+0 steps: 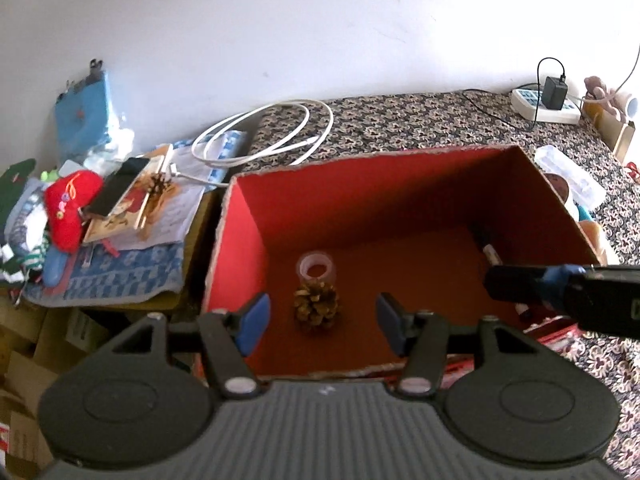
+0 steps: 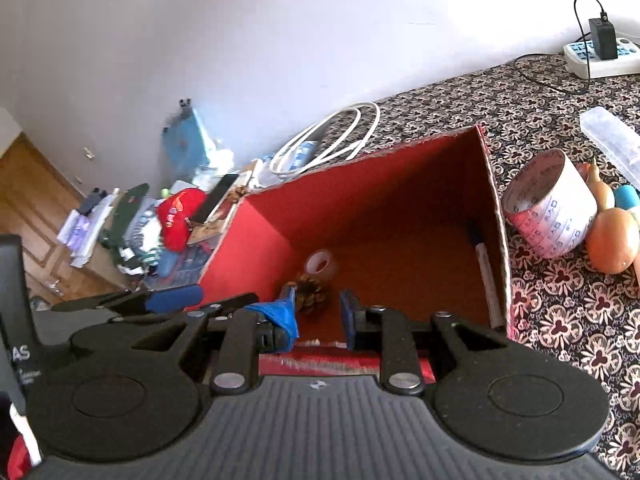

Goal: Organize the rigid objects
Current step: 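Withdraw the right gripper from the box toward the black card holder, then reach beside the box and grasp the silver metal clip with the right gripper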

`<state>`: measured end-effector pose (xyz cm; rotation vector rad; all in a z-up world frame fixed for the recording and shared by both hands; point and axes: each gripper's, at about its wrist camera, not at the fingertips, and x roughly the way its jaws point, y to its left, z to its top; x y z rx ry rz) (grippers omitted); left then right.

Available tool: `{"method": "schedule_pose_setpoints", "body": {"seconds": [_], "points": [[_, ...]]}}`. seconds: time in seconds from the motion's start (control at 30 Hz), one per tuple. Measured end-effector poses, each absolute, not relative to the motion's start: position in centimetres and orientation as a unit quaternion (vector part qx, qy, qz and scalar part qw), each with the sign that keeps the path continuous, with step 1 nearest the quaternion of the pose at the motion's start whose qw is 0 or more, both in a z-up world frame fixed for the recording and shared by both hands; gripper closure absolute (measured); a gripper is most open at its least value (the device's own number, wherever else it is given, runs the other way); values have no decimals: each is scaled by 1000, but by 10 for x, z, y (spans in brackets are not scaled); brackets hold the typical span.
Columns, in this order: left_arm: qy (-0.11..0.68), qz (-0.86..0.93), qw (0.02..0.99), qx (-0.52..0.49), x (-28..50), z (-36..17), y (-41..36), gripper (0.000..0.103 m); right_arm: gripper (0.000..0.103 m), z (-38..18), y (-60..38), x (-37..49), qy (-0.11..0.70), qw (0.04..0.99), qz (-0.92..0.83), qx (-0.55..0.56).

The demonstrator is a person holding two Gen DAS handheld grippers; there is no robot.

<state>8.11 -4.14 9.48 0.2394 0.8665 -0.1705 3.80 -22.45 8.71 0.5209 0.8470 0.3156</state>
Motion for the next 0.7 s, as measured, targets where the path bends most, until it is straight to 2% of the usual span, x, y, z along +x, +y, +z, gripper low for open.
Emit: {"method": "schedule_pose_setpoints", "body": {"seconds": [0.4,0.7], "points": [[411,-76,906,71,33,101,-44,40,96,76,-266,-9,360,845,202,341],[437,-114,891,46,4,67,-50,39,94,24,-295,-33,404,772,200,449]]}}
